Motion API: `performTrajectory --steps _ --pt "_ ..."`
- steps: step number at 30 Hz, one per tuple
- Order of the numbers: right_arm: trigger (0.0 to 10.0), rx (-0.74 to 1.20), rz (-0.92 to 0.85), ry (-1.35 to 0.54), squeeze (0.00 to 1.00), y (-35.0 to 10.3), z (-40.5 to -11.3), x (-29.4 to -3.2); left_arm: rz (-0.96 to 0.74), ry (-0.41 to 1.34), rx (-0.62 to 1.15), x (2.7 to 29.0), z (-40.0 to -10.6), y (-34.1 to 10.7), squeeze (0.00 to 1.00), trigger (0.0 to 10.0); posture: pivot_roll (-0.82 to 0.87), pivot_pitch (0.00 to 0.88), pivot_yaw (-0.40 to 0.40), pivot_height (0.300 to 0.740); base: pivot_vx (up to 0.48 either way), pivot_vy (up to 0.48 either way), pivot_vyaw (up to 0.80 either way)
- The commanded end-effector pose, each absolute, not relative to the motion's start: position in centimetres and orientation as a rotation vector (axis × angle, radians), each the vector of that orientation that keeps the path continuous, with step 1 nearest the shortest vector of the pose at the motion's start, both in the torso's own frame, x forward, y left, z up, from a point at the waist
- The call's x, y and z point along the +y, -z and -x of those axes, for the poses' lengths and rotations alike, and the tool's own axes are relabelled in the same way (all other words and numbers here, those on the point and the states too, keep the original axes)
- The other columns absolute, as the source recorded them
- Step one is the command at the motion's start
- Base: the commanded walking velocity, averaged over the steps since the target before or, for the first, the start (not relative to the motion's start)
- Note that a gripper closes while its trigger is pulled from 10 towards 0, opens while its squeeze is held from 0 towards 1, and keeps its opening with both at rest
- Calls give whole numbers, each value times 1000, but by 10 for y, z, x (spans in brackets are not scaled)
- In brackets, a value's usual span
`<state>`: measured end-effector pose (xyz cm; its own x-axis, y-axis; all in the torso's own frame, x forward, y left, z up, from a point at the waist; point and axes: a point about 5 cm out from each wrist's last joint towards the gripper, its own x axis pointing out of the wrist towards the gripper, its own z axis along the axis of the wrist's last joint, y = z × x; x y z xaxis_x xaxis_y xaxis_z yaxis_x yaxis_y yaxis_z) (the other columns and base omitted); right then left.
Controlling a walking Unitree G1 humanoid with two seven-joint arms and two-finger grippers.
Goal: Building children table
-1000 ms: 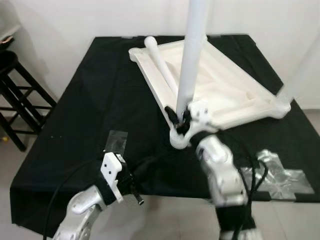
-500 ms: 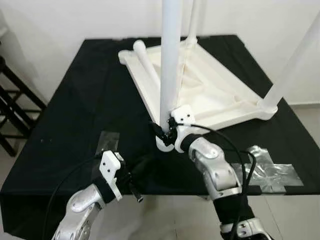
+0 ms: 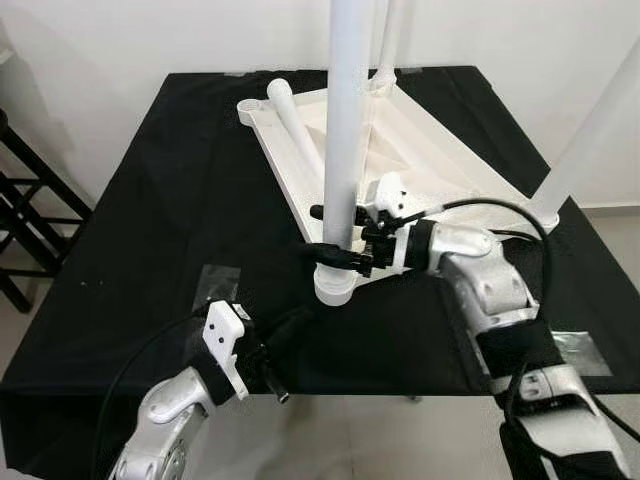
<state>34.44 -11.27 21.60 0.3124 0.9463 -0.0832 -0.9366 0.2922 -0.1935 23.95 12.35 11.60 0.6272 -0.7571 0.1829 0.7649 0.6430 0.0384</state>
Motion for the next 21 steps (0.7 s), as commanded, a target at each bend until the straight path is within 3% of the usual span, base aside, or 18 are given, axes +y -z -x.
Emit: performTrajectory --steps 1,12,13,18,21 --pt "0 -1 195 -1357 0 -210 -344 -110 37 878 -174 123 -238 -112 0 10000 36 111 -12 740 0 0 0" --pt "0 20 181 -1300 0 -199 -346 -125 38 875 -175 124 -237 -113 0 10000 37 121 -11 740 0 0 0" --pt "0 13 167 -1194 0 -192 -343 -133 39 876 -176 124 -237 -113 0 10000 32 131 -9 740 0 0 0" --pt "0 32 143 -1009 0 -175 -333 -138 39 877 -177 125 -236 -114 0 10000 24 135 -9 740 0 0 0" --pt "0 190 101 -323 0 -134 -315 -145 38 877 -176 128 -236 -114 0 10000 18 147 0 740 0 0 0"
